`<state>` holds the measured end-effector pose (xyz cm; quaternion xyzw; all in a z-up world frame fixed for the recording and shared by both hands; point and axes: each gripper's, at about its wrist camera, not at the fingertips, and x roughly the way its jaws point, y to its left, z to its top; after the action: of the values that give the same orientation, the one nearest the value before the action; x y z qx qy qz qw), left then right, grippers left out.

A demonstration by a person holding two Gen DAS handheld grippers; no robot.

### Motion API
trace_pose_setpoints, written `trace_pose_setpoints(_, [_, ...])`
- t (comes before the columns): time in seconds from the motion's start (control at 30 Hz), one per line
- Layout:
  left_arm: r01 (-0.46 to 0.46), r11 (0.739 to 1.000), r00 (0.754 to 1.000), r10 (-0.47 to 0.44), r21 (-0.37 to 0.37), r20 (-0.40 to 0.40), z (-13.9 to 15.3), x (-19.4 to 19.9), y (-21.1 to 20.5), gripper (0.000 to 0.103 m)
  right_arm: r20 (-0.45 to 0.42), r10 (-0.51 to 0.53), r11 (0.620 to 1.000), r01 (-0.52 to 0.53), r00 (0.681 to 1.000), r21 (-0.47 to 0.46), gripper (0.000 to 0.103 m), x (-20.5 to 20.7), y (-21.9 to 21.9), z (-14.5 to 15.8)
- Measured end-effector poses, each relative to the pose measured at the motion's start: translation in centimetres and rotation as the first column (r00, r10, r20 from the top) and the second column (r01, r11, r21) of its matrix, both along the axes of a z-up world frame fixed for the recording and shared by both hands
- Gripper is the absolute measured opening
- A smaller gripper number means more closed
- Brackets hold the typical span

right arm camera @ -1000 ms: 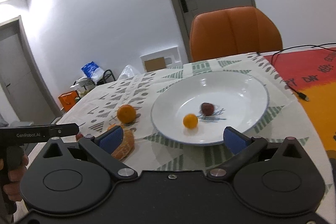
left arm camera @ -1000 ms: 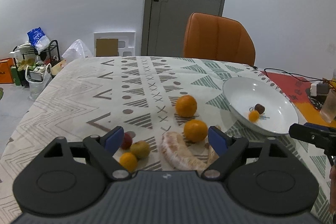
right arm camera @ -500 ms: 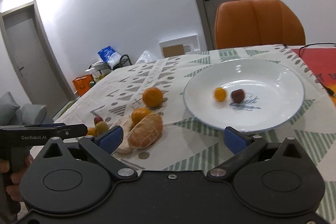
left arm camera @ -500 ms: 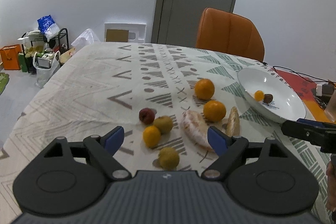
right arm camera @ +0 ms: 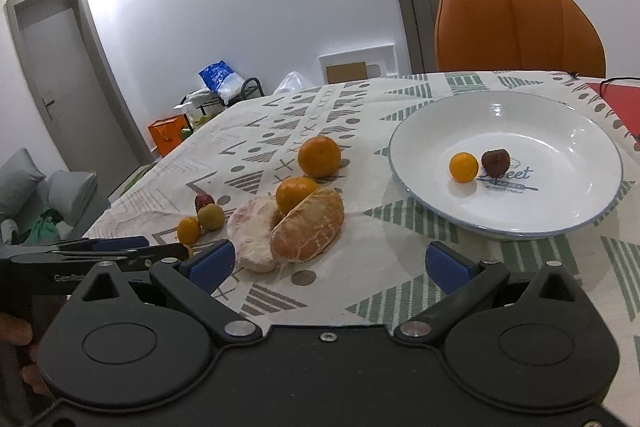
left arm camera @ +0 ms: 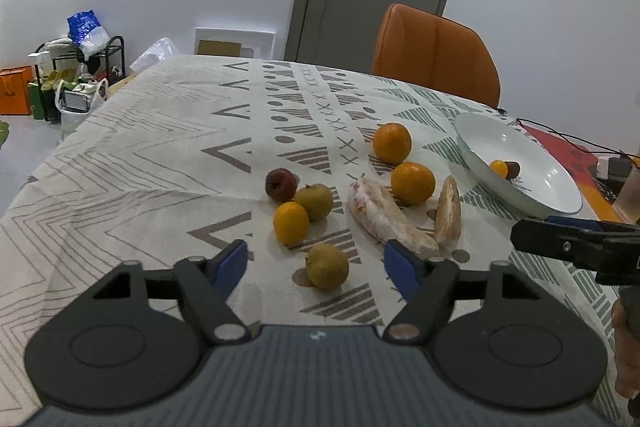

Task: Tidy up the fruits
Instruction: 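Grasp a yellow-green fruit with the left gripper while the right gripper grasps a peeled mandarin half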

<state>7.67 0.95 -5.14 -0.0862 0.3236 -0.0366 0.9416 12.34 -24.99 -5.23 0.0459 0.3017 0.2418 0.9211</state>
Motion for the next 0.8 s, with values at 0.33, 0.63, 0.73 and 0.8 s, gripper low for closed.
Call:
trace_pose_setpoints(0.33, [0.017, 1.0, 1.0, -0.017, -0.021, -0.013, -0.6, 0.8, 0.4, 0.024, -0.022, 0.022, 0.999, -0.022, 1.0, -0.023, 0.102, 0.6, 1.3, -0.4])
trace_pose_setpoints(0.63, [-0.013, 1.0, 1.0, 0.013, -0.01, -0.011, 0.0, 0.6, 1.5, 0.024, -0.051, 0.01, 1.0, -0.01, 0.999, 0.005, 0.085, 2.0, 2.4, -0.9])
trace_pose_setpoints(0.73, [-0.027, 1.0, 1.0, 0.027, -0.003, -0.01, 0.2, 0.5, 1.7, 0.024, -0.052, 0.013, 1.0, -0.013, 0.999, 0.003, 0.08, 2.4, 3.0, -1.1])
trace_pose_setpoints(0.8, [-0.04, 0.999, 0.999, 0.04, 0.001, -0.009, 0.5, 0.5, 1.9, 0.024, -0.059, 0.014, 1.0, -0.014, 0.998, 0.006, 0.075, 2.6, 3.2, -1.2])
